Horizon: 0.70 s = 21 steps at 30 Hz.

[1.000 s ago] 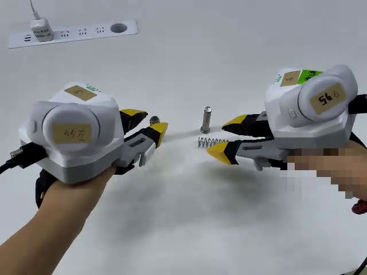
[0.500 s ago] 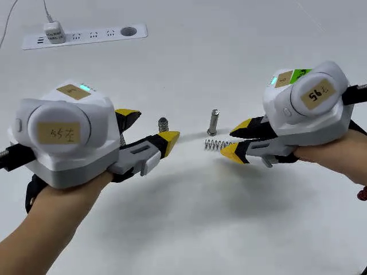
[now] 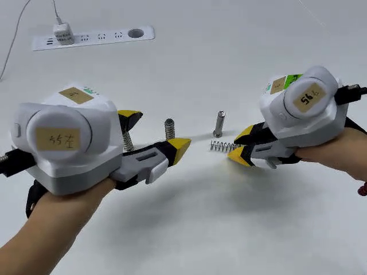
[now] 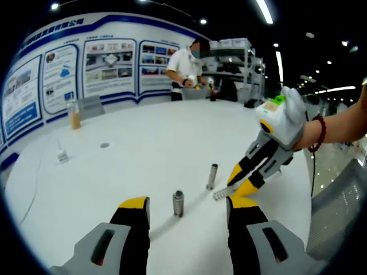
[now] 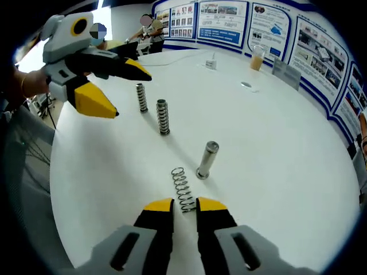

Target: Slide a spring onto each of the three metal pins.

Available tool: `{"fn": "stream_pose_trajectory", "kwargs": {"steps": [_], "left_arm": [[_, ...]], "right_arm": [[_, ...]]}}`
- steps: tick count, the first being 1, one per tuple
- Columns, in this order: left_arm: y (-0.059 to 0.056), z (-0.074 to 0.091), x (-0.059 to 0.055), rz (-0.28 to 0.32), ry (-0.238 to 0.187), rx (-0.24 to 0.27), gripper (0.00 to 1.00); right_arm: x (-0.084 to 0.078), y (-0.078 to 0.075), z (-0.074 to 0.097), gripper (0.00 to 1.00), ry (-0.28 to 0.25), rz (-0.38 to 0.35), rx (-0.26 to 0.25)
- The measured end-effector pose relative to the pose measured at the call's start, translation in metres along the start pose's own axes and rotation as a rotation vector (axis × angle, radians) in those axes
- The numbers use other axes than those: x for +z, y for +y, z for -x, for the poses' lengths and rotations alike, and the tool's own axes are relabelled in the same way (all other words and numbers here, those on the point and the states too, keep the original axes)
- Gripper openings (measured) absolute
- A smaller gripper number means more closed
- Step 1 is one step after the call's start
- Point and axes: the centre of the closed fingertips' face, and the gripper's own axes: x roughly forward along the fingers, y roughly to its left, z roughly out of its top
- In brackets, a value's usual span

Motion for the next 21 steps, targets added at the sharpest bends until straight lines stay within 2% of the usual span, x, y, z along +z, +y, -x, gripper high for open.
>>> {"fn": "stream_pose_trajectory", "kwargs": {"steps": [10,21], "left_arm": [[0.0003,0.0048,-0.0013,0.001,0.003,-0.002,0.52],[-0.0043,0.0085,-0.0046,0.014,0.008,-0.022,0.47]], "right_arm": [[-0.0013,0.0025,-0.0031,0.12,0.019,0.006,0.017],[-0.0002,0.0038,-0.0017,0.1,-0.011,-0.015,0.015]]}}
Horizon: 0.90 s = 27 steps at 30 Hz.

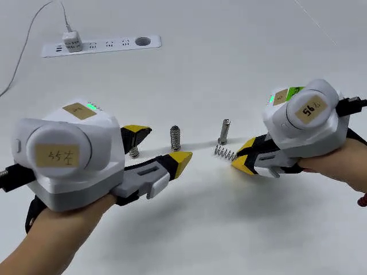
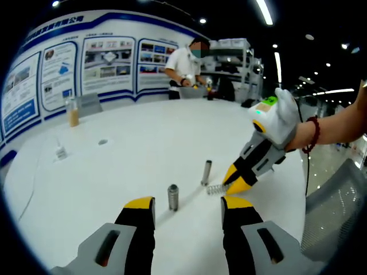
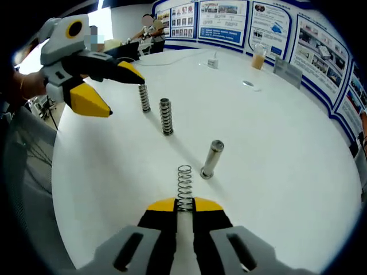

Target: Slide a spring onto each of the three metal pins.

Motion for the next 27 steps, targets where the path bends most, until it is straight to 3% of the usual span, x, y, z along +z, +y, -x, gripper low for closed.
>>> {"fn": "stream_pose_trajectory", "kwargs": {"steps": [11,18,27], "left_arm": [[-0.001,0.006,0.007,0.079,-0.034,-0.007,0.42],[-0.004,0.011,0.018,0.225,-0.091,-0.042,0.39],[-0.008,0.015,0.027,0.36,-0.143,-0.091,0.35]], "right_arm": [[0.025,0.01,0.017,0.1,-0.115,-0.028,-0.008],[0.052,0.023,0.03,0.1,-0.238,-0.007,-0.002],[0.076,0.036,0.042,0.11,-0.342,0.004,0.019]]}}
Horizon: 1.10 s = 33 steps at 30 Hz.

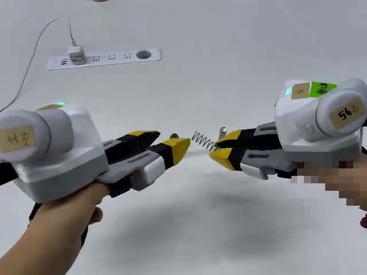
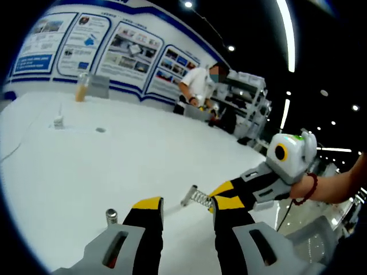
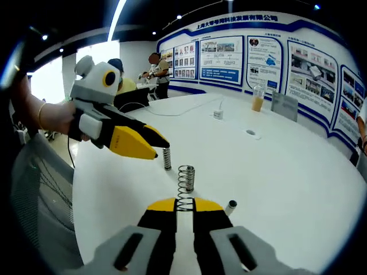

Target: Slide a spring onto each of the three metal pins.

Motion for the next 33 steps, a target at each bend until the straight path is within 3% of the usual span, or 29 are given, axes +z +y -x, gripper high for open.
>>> {"fn": "stream_pose_trajectory", "kwargs": {"steps": [5,12,21,33], "left_arm": [[-0.005,0.0,0.005,0.108,-0.045,-0.033,0.31],[-0.01,0.0,0.01,0.185,-0.074,-0.068,0.28],[-0.015,-0.003,0.01,0.235,-0.078,-0.102,0.23],[-0.018,-0.004,0.012,0.301,-0.086,-0.133,0.15]], "right_arm": [[0.013,0.007,0.002,0.11,-0.055,0.014,0.02],[0.026,0.013,0.002,0.11,-0.114,0.02,0.04],[0.034,0.022,0.002,0.11,-0.149,0.025,0.079],[0.039,0.024,0.002,0.11,-0.175,0.022,0.093]]}}
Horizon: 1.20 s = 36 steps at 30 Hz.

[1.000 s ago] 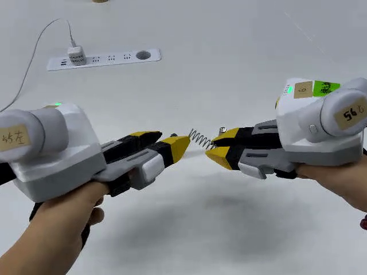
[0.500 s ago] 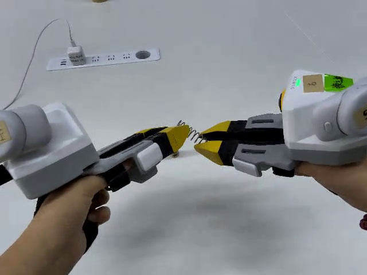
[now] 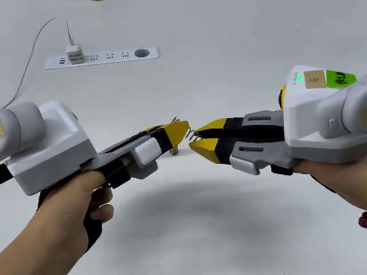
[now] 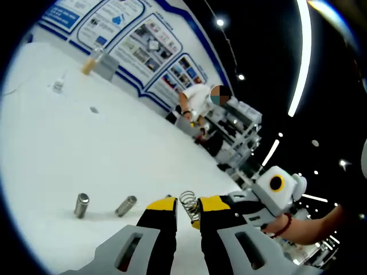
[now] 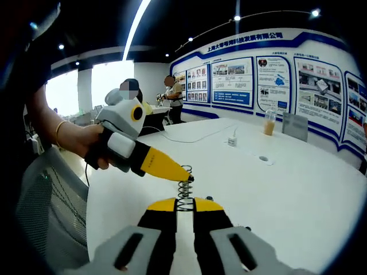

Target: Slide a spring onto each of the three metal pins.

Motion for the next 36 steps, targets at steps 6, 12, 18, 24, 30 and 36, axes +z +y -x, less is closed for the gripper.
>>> {"fn": "stream_pose_trajectory", "kwargs": {"steps": [6,12,18,24,30,36], "left_arm": [[-0.002,0.0,0.0,0.011,0.002,-0.006,0.13],[-0.003,0.0,0.0,0.003,0.0,-0.009,0.11],[-0.003,-0.001,0.001,-0.006,-0.007,0.003,0.1],[-0.002,-0.001,0.005,-0.08,-0.01,0.03,0.1],[-0.004,-0.002,0.007,-0.221,0.001,0.053,0.1],[-0.008,-0.005,0.006,-0.361,0.022,0.066,0.1]], "right_arm": [[0.0,0.001,0.0,0.11,0.0,-0.003,0.002],[0.0,0.0,0.0,0.11,-0.006,-0.019,-0.003],[-0.001,-0.001,0.001,0.12,0.0,-0.025,-0.012],[-0.009,-0.004,0.003,0.19,0.03,-0.024,-0.031],[-0.015,-0.006,0.007,0.25,0.047,-0.049,-0.053],[-0.021,-0.009,0.01,0.33,0.075,-0.078,-0.079]]}}
